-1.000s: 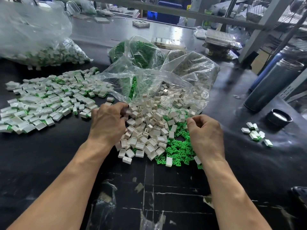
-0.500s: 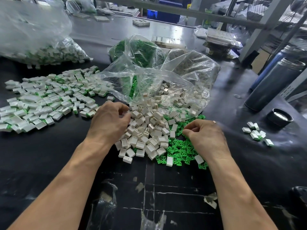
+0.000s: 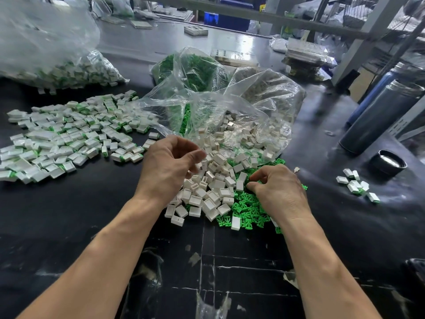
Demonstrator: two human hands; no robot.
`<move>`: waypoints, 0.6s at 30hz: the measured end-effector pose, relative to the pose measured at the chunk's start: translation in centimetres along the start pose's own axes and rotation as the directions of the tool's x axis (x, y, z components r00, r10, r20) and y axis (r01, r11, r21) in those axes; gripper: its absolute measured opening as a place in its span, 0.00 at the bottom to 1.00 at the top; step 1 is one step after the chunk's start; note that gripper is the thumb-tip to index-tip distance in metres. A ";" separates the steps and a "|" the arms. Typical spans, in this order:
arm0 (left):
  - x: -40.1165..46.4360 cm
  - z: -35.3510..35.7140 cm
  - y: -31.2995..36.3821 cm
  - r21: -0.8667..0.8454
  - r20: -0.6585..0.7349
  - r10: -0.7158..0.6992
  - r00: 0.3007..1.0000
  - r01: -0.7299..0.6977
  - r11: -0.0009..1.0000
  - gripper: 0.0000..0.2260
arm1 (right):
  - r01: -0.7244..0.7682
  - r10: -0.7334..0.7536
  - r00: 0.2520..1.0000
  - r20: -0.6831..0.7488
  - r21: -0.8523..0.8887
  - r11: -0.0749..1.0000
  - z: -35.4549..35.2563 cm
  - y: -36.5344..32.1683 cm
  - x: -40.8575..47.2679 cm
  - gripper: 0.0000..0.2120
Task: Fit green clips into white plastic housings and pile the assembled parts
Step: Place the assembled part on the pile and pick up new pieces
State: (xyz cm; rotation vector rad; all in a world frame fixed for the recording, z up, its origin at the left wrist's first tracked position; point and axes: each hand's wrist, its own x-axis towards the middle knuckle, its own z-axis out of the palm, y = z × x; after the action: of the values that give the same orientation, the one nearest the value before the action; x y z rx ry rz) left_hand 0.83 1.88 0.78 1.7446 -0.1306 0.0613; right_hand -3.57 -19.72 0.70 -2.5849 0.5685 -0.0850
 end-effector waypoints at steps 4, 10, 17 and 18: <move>-0.3 0.4 0.2 -0.204 0.050 -0.026 0.998 0.036 0.978 0.08 | 0.016 -0.016 1.000 -0.001 0.000 1.000 -0.1 -0.1 -0.1 0.06; -0.6 1.1 0.6 -0.371 0.108 -0.054 0.993 0.091 0.924 0.10 | 0.078 -0.071 0.994 -0.077 0.088 0.993 0.0 -0.1 -0.6 0.05; -1.0 1.8 0.9 -0.315 0.172 -0.032 0.985 0.086 0.945 0.06 | 0.167 -0.101 0.986 -0.133 0.777 0.606 -0.2 -0.9 -1.5 0.06; -1.0 1.9 1.0 -0.303 0.178 -0.032 0.983 0.086 0.949 0.06 | 0.160 -0.117 0.987 -0.114 0.816 0.556 -0.1 -1.1 -1.6 0.07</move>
State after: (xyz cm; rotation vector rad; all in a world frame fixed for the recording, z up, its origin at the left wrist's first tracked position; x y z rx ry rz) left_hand -0.36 -0.08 1.26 1.4358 -0.2025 -0.1477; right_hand -4.59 -18.23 1.43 -1.6754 0.2280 -0.3756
